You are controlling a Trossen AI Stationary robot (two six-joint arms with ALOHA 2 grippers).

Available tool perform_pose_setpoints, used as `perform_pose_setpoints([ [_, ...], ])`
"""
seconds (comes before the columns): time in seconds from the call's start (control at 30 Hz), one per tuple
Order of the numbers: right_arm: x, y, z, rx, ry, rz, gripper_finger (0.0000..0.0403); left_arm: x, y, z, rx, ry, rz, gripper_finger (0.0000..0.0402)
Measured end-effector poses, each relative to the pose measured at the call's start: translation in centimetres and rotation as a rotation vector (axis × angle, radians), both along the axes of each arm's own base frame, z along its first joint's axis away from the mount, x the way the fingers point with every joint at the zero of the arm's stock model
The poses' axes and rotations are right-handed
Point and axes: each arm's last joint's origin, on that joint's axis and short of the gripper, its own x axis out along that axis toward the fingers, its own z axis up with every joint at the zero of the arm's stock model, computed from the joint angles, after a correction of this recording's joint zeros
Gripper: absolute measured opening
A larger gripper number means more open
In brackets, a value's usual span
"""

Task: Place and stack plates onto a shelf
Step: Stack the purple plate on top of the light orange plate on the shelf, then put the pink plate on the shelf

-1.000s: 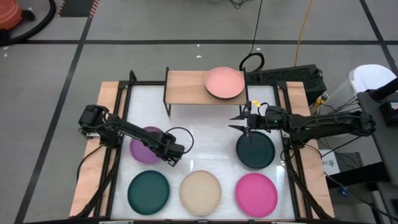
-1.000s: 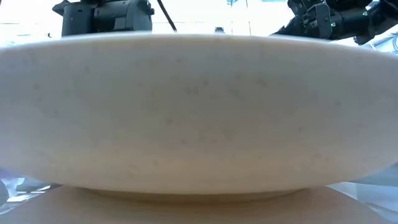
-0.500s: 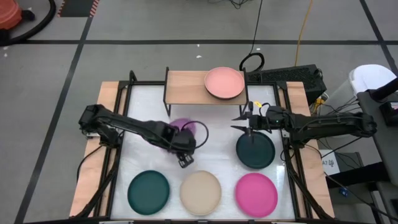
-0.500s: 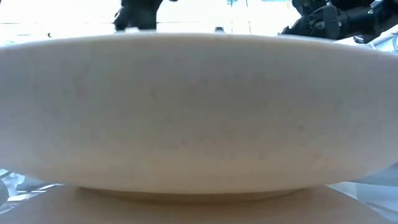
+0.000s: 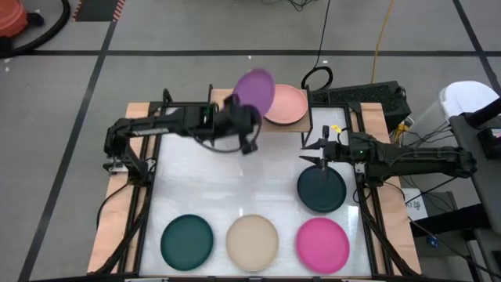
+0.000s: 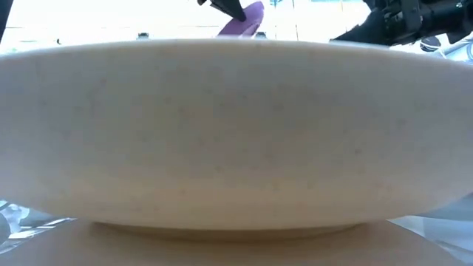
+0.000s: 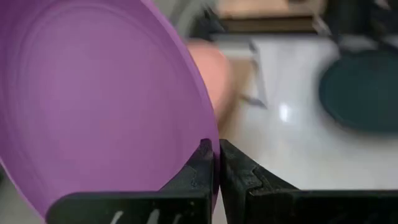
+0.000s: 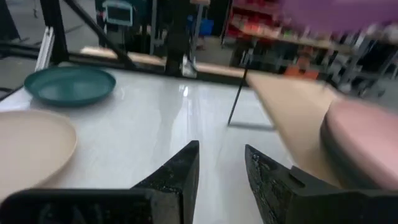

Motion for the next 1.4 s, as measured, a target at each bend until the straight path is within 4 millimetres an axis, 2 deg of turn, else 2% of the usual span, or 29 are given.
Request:
perform_pose_setpoints([
  [0.17,-0.1,0.0,-0.9,0.071,0.084,-0.010,0.0114,2.4,4.4,-0.3,0.075,-0.136,-0.087,0.0010],
  [0.33,-0.2,0.1,-1.4,0.120,0.137,0.003,0.0114,5.3,6.9,-2.9,0.087,-0.170,-0.254,0.0010],
  [0.5,-0.3,0.3,-1.8,0.133,0.181,0.006,0.0114,6.9,8.2,-6.2,0.104,-0.062,-0.289,0.0010],
  [0.6,-0.3,0.4,-1.9,0.136,0.189,0.015,0.0114,6.7,8.4,-6.8,0.101,-0.011,-0.296,0.0018],
  [0.83,-0.2,0.6,-1.5,0.124,0.150,0.030,0.0114,6.4,8.1,-7.1,0.048,0.025,-0.280,0.0110],
  [0.97,-0.1,0.6,-1.2,0.117,0.115,0.032,0.0114,6.4,7.8,-7.2,0.071,0.048,-0.230,0.0154],
  [1.07,0.0,0.6,-1.1,0.119,0.102,0.032,0.0114,6.0,7.6,-6.7,0.089,0.055,-0.197,0.0171],
  [1.2,-0.1,0.6,-1.2,0.125,0.116,0.030,0.0114,4.8,6.8,-4.2,0.078,-0.029,-0.165,0.0175],
  [1.4,0.1,0.6,-1.7,0.114,0.040,0.032,0.0114,2.8,5.6,-1.1,0.003,-0.157,-0.115,0.0176],
])
